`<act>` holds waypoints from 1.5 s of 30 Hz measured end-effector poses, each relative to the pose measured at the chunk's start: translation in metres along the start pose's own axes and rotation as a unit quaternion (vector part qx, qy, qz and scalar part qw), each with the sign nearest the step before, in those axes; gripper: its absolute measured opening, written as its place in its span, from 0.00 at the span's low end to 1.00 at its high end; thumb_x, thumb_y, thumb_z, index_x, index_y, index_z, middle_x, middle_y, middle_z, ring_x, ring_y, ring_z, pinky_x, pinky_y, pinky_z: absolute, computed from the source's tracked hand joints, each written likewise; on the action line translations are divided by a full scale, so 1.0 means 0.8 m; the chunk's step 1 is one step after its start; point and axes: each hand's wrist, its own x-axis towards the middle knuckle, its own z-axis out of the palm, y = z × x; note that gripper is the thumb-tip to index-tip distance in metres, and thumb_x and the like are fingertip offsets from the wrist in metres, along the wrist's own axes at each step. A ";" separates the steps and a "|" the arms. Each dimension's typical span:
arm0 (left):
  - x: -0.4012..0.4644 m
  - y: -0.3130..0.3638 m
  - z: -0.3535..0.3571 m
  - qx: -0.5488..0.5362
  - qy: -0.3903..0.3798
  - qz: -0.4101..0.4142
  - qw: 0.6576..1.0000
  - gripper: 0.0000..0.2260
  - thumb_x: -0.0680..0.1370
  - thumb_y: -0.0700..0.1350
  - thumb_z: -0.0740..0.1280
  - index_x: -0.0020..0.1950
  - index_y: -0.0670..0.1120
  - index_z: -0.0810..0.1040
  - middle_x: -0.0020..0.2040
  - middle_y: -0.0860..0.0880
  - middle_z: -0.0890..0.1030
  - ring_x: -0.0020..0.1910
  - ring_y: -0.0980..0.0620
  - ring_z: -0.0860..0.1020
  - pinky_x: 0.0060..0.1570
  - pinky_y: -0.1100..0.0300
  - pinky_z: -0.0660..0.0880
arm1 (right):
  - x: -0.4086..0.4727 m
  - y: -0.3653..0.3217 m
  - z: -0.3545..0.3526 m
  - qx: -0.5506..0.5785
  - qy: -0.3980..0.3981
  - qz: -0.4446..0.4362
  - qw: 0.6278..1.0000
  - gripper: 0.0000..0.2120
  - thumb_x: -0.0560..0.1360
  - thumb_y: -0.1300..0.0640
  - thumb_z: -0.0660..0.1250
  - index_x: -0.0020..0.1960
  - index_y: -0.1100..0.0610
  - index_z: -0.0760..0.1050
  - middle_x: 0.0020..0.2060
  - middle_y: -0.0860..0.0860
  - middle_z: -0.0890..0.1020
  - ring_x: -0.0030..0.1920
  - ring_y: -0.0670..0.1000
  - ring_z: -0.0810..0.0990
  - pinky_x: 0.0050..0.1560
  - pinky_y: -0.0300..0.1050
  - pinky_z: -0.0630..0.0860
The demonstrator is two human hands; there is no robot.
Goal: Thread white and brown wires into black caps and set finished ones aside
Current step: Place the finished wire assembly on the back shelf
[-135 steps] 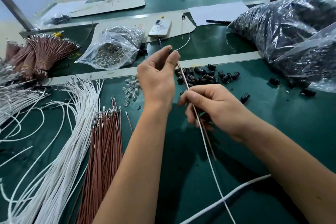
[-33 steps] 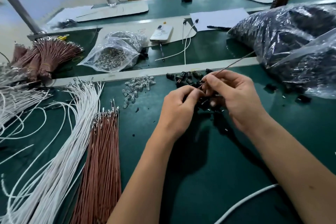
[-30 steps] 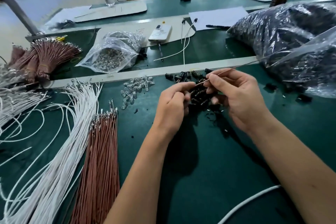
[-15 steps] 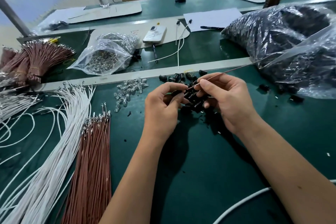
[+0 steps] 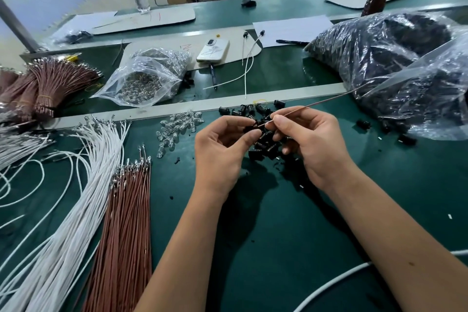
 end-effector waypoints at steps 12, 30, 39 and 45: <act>0.002 0.001 0.004 -0.035 0.007 -0.011 0.999 0.06 0.72 0.35 0.77 0.47 0.42 0.86 0.41 0.45 0.86 0.39 0.50 0.84 0.44 0.61 0.80 | 0.002 0.000 0.000 0.012 0.000 -0.018 1.000 0.03 0.77 0.66 0.72 0.46 0.60 0.82 0.37 0.54 0.85 0.32 0.48 0.75 0.27 0.38 0.70; 0.000 0.000 0.007 -0.010 -0.001 -0.023 1.000 0.07 0.72 0.36 0.78 0.49 0.41 0.86 0.43 0.45 0.87 0.42 0.51 0.84 0.47 0.59 0.80 | 0.002 0.008 0.001 -0.028 0.004 -0.063 0.998 0.03 0.77 0.64 0.74 0.45 0.59 0.84 0.33 0.53 0.83 0.27 0.47 0.71 0.25 0.38 0.68; -0.007 0.006 0.016 0.014 -0.004 -0.065 0.998 0.07 0.71 0.36 0.79 0.46 0.39 0.84 0.40 0.43 0.86 0.38 0.50 0.84 0.44 0.55 0.82 | 0.000 0.001 0.005 -0.056 -0.009 -0.018 0.998 0.13 0.83 0.56 0.67 0.43 0.58 0.86 0.33 0.61 0.76 0.29 0.52 0.69 0.24 0.40 0.65; -0.009 0.012 0.016 0.081 0.004 -0.046 0.996 0.19 0.68 0.41 0.82 0.51 0.44 0.76 0.40 0.47 0.87 0.41 0.50 0.86 0.46 0.50 0.83 | -0.007 -0.003 0.008 -0.219 -0.052 -0.110 0.968 0.11 0.84 0.60 0.65 0.54 0.58 0.87 0.39 0.45 0.81 0.38 0.41 0.80 0.41 0.32 0.74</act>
